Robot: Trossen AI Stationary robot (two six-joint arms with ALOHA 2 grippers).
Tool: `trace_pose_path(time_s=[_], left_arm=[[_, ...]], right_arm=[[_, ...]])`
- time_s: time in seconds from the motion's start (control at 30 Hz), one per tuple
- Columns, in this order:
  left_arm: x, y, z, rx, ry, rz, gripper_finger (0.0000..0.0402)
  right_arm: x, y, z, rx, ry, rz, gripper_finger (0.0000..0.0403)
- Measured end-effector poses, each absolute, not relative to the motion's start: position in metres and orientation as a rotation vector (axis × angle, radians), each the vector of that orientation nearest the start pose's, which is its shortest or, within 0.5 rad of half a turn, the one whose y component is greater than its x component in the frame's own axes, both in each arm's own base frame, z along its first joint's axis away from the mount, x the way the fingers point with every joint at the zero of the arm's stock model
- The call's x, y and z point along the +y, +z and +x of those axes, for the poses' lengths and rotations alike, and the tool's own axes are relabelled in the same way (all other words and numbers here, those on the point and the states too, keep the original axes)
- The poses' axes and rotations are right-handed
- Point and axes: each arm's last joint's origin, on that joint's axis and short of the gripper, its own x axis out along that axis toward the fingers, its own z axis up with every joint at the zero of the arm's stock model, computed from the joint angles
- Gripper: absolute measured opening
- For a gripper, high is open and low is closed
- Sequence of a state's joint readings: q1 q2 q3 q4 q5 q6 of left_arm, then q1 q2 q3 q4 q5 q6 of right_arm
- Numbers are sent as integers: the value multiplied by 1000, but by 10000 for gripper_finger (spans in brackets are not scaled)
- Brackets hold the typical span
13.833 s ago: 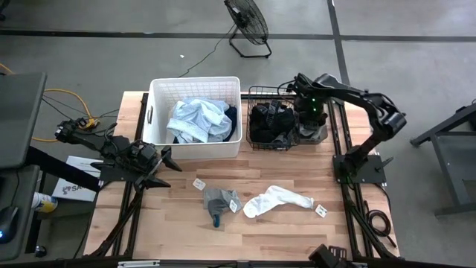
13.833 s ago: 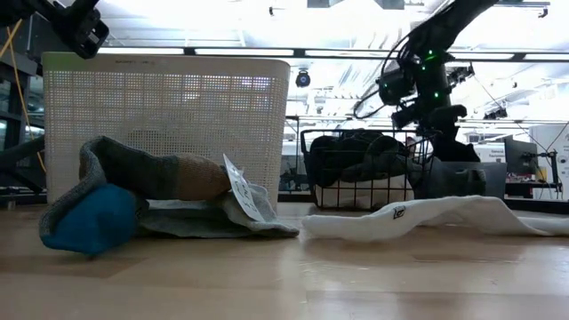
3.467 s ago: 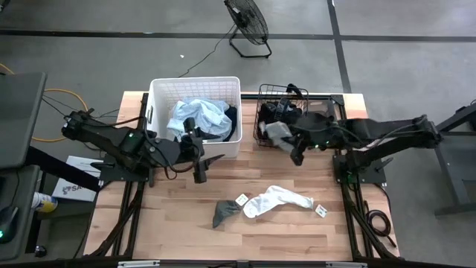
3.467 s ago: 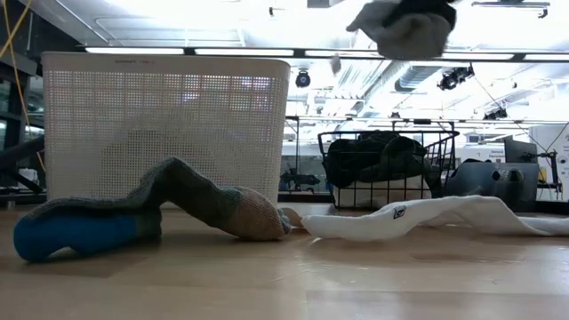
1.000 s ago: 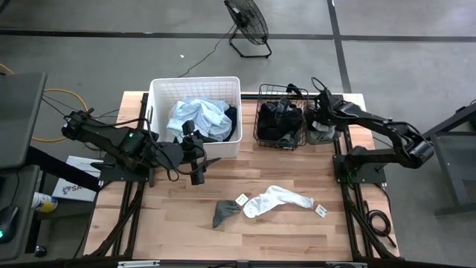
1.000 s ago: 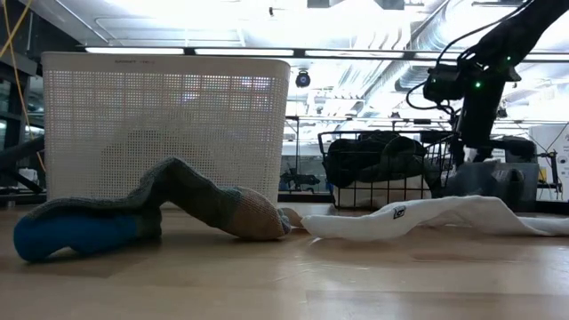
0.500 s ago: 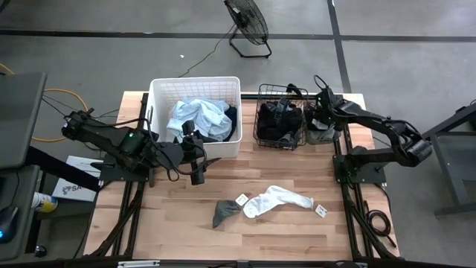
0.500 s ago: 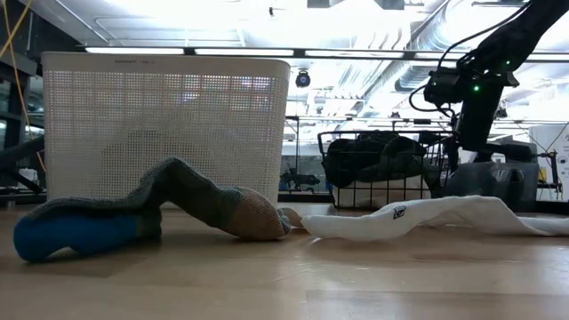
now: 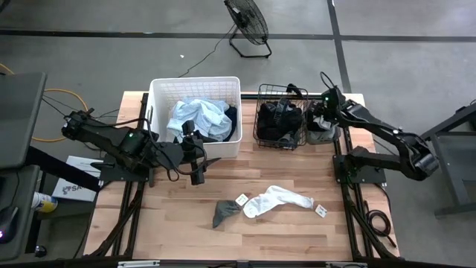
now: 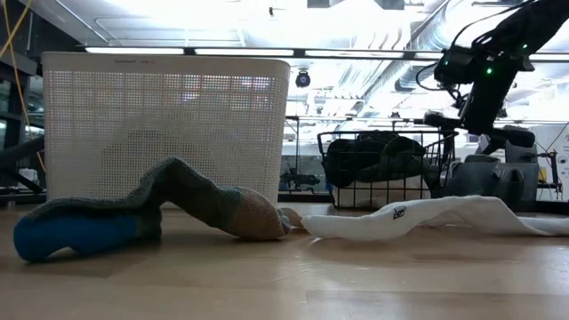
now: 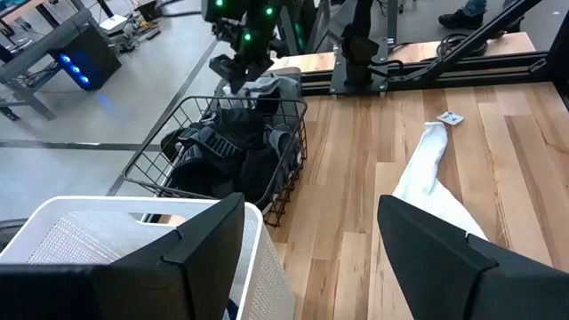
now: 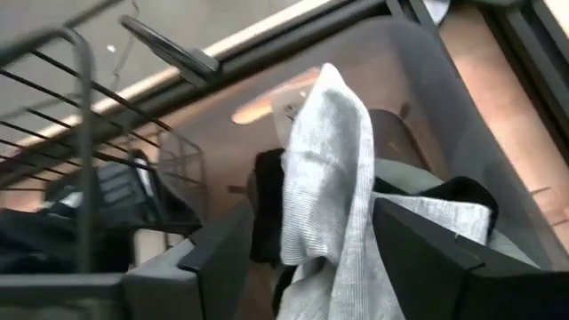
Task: Pick & Place Cloths
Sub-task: Put the gray sock into the black bin, then put the dark gray sock into the black bin
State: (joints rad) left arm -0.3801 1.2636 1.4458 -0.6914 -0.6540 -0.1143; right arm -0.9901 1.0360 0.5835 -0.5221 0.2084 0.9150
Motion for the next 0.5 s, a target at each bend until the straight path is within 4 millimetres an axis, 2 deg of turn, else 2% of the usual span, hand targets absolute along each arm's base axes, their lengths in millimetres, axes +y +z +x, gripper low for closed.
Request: trace_pose_path(time_s=[0.27,0.5], left_arm=[[-76,414,238,432,293,143,255],[-75,410,236,466,305,121,255]], right_arm=[[-147,220,91,266,-1407,1114,231],[-126,238,92,225,-1189,1076,230]])
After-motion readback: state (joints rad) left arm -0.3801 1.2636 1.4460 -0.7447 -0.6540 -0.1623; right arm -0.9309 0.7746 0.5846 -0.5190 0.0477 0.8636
